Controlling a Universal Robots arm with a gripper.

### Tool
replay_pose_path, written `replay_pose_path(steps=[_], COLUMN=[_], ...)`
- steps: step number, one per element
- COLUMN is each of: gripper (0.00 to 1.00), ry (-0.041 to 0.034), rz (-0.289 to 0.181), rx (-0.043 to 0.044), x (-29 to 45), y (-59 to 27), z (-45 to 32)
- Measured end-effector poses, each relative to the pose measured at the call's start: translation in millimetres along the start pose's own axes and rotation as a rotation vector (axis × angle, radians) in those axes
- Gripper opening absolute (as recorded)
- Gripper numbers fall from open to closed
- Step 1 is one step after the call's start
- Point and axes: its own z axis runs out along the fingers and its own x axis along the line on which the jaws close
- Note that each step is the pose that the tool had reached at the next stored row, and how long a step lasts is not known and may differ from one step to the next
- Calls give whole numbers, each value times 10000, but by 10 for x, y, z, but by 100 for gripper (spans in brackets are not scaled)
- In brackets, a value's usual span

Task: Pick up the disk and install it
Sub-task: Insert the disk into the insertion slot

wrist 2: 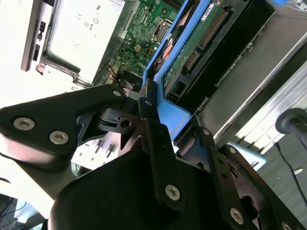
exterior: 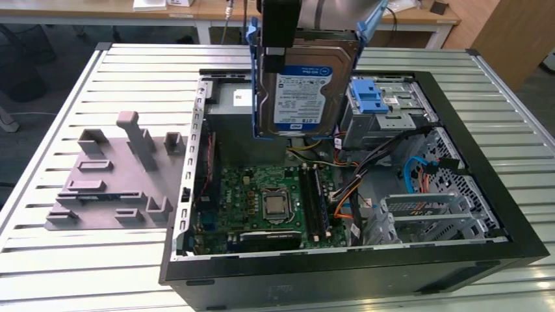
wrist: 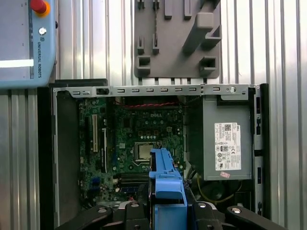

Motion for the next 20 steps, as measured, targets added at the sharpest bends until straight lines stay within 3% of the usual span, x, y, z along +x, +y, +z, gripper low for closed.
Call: replay_pose_path(steps=[10,20], gripper=[37,37], ry=[-1,0], rz=[0,0], rx=[0,0], x=[57,349], y=[-39,-92], z=[12,28])
